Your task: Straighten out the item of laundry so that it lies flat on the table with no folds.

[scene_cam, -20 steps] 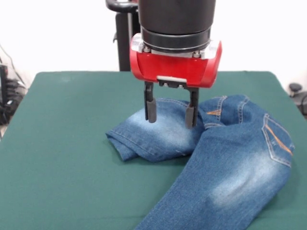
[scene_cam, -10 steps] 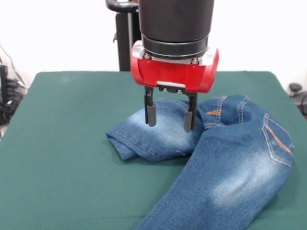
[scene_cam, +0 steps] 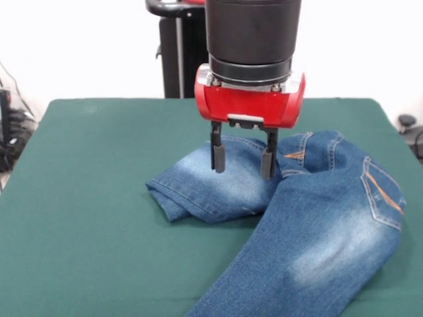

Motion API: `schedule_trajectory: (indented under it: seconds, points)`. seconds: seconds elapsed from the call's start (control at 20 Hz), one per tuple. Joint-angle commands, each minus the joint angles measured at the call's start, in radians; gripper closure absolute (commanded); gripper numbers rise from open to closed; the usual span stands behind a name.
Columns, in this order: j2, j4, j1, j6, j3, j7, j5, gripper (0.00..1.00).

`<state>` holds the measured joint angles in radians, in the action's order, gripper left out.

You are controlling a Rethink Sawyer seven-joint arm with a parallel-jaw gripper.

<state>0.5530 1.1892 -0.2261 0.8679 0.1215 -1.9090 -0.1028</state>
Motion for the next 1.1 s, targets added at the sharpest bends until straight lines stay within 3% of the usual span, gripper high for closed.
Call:
schedule_trajectory:
  seconds: [0.05, 0.4, 0.65, 1.1]
  points:
    - [0.022, 0.271, 0.020, -0.091, 0.012, -0.144, 0.017, 0.00]
    - [0.033, 0.311, 0.014, -0.131, 0.011, -0.140, 0.015, 0.00]
    - [-0.008, 0.284, 0.012, -0.174, 0.009, -0.137, -0.003, 0.00]
    - [0.006, 0.285, 0.022, -0.167, -0.002, -0.150, 0.007, 0.00]
